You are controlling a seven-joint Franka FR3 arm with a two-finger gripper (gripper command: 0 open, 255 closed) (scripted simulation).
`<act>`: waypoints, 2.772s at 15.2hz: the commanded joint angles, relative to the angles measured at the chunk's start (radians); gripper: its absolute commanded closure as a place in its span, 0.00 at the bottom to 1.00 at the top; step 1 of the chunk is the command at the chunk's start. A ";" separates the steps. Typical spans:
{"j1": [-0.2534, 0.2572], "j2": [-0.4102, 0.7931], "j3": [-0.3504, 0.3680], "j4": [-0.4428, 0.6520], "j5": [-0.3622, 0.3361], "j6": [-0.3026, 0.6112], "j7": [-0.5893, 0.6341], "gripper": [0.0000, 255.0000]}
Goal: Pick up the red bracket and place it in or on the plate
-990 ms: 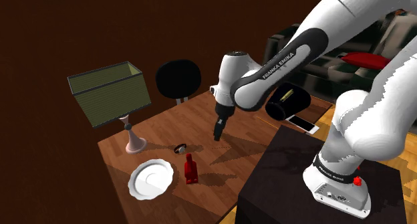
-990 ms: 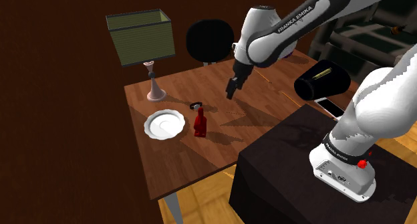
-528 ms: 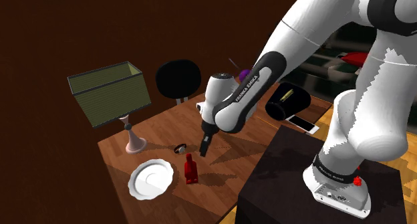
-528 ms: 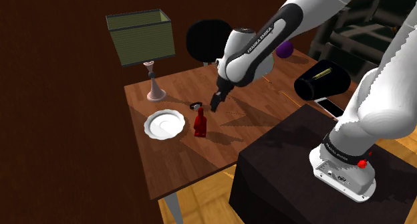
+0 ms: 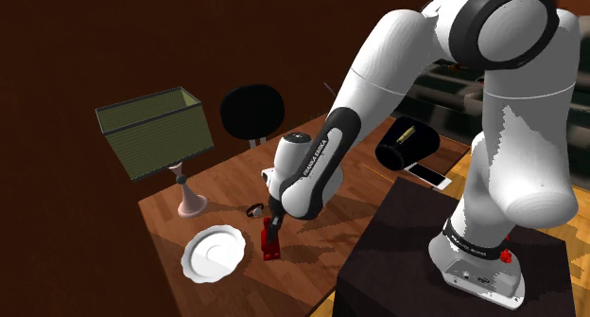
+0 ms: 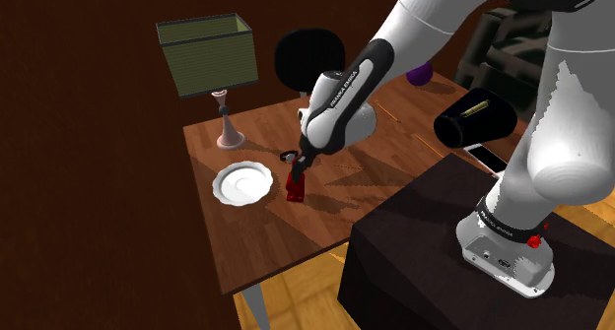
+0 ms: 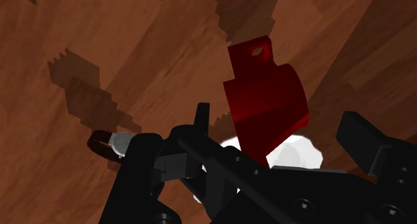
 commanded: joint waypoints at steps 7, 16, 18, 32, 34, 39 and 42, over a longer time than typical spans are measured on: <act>-0.010 0.100 0.022 0.046 0.014 0.058 -0.020 0.00; -0.010 0.100 0.022 0.046 0.014 0.058 -0.020 1.00; -0.011 0.099 0.022 0.046 0.014 0.058 -0.021 1.00; 0.038 -0.035 -0.037 0.016 -0.033 -0.049 0.043 1.00; 0.046 -0.064 -0.048 0.012 -0.047 -0.074 0.059 1.00; 0.061 -0.132 -0.072 0.006 -0.085 -0.136 0.099 1.00; 0.078 -0.082 -0.088 0.092 -0.127 -0.170 0.143 1.00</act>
